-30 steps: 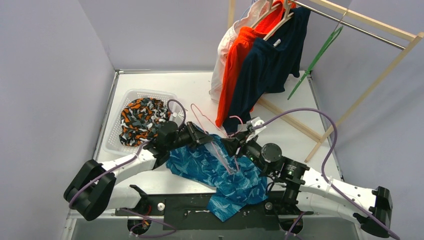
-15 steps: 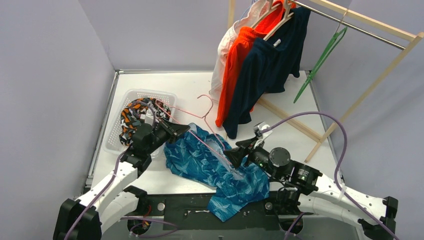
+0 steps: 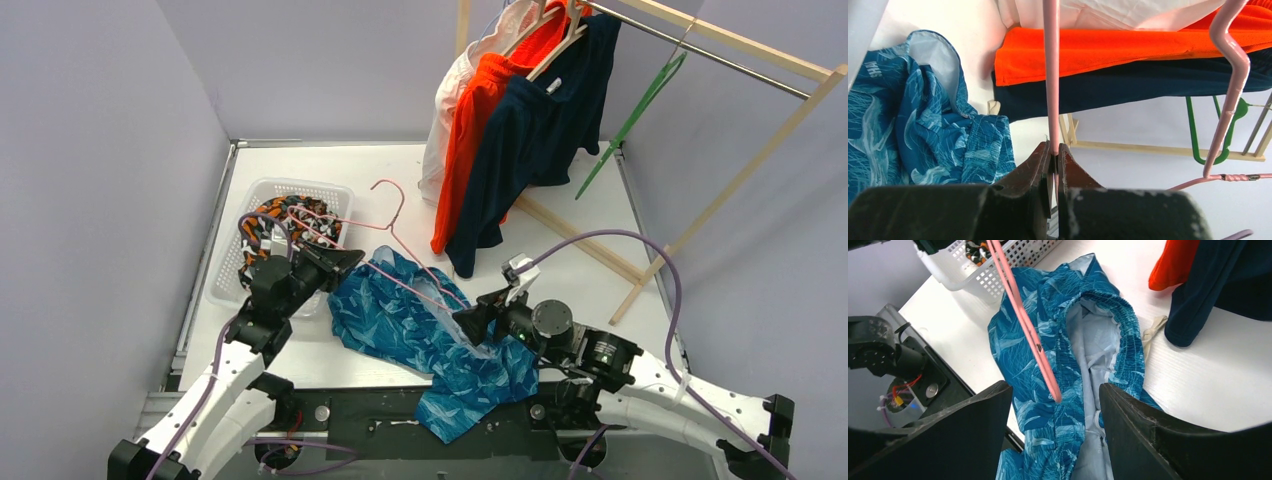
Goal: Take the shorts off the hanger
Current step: Remove the shorts from the hanger, then adjust the hanger.
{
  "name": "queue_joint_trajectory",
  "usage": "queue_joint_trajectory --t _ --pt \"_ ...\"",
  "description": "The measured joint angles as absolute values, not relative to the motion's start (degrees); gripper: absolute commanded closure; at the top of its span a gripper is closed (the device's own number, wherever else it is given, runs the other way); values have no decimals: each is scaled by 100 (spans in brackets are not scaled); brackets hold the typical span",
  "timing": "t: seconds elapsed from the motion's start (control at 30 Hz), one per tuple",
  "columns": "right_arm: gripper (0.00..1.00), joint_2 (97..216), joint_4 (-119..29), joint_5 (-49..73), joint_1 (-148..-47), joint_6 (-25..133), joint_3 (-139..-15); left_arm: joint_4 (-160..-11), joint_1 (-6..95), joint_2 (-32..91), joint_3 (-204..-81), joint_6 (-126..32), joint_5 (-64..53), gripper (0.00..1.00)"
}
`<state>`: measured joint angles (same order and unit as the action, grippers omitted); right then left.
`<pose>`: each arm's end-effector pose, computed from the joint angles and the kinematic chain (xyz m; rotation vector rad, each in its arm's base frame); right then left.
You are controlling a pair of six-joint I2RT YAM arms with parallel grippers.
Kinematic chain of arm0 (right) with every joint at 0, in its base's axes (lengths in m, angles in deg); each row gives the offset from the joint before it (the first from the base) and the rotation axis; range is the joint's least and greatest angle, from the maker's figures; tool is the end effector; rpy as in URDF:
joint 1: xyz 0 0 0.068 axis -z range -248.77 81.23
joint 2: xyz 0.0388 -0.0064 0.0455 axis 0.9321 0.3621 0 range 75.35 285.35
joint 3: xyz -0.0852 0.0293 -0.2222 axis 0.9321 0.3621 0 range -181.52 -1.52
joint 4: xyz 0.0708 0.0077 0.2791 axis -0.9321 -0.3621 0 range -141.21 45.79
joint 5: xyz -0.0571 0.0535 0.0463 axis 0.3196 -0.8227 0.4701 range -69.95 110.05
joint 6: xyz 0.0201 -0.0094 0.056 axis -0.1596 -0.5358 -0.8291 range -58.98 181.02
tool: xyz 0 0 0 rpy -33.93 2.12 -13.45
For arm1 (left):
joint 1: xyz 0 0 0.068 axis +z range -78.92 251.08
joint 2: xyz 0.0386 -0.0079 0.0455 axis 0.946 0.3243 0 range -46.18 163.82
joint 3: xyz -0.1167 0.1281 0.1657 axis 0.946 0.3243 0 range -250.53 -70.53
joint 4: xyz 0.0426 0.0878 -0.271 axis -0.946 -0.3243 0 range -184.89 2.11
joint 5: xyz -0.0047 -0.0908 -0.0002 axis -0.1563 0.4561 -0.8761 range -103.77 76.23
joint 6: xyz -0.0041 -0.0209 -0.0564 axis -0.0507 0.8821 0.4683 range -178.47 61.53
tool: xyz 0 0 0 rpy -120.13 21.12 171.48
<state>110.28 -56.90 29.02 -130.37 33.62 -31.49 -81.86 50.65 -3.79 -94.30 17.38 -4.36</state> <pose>0.1115 0.1917 0.2454 -0.4729 1.9234 0.9028 0.2257 -0.0919 0.2122 -0.8121 1.8294 -1.3015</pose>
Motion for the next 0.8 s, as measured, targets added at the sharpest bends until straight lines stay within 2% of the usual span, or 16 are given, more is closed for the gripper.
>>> queue_joint_trajectory --t 0.3,0.47,0.53,0.6,0.7,0.8 --pt "48 10268 -5172 2651 -13037 3434 -2341 -7800 5068 -165 -9334 2377 -89 100" --pt "54 10102 -4348 2594 -13037 3531 -1895 -7474 5000 -97 -9170 2661 123 100" --pt "62 10143 -4134 2528 -13037 3609 -1831 -7257 4971 -106 -8956 2825 152 100" --pt "63 10215 -3922 2419 -13037 3688 -1831 -7262 4963 -95 -8849 2941 165 100" --pt "77 10325 -3694 2270 -13037 3775 -1831 -7223 4963 -62 -8844 2997 200 100" --pt "84 10419 -3568 2128 -13037 3834 -1831 -7102 4950 -33 -8825 3083 215 100"
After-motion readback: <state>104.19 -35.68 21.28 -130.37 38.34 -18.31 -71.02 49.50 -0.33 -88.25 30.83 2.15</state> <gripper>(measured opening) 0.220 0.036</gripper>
